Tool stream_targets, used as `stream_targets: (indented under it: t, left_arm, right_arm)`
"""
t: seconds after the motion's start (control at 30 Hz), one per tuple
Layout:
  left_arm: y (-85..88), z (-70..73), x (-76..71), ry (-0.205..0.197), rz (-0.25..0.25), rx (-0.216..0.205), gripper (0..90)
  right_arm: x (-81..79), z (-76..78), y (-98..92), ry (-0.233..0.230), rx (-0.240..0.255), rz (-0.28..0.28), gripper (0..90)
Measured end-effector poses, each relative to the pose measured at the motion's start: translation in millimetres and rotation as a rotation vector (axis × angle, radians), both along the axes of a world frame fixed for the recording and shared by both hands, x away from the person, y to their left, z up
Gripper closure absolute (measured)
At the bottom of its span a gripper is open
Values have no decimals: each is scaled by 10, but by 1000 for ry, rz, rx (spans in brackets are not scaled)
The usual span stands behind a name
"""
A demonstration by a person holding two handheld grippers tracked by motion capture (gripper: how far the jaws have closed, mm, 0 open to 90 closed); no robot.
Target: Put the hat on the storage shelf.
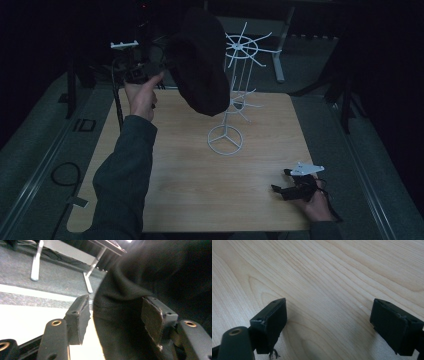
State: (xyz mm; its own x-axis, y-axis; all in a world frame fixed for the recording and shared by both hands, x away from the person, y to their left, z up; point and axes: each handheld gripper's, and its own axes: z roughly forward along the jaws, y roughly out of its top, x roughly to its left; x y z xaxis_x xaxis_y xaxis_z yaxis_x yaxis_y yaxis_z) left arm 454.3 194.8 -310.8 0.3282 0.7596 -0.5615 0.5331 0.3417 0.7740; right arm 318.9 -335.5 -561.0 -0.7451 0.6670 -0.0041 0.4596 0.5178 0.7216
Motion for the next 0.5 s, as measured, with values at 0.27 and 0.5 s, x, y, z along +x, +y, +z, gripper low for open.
stream_targets:
  t: [0.27,0.5]
  left_arm:
    - [87,77,-112,-34,28,56,371]
    - [145,58,-235,-55,44,88,372]
  right_arm:
    - [-1,0,0,0,0,-1,139]
    - [-1,0,0,0,0,-1,139]
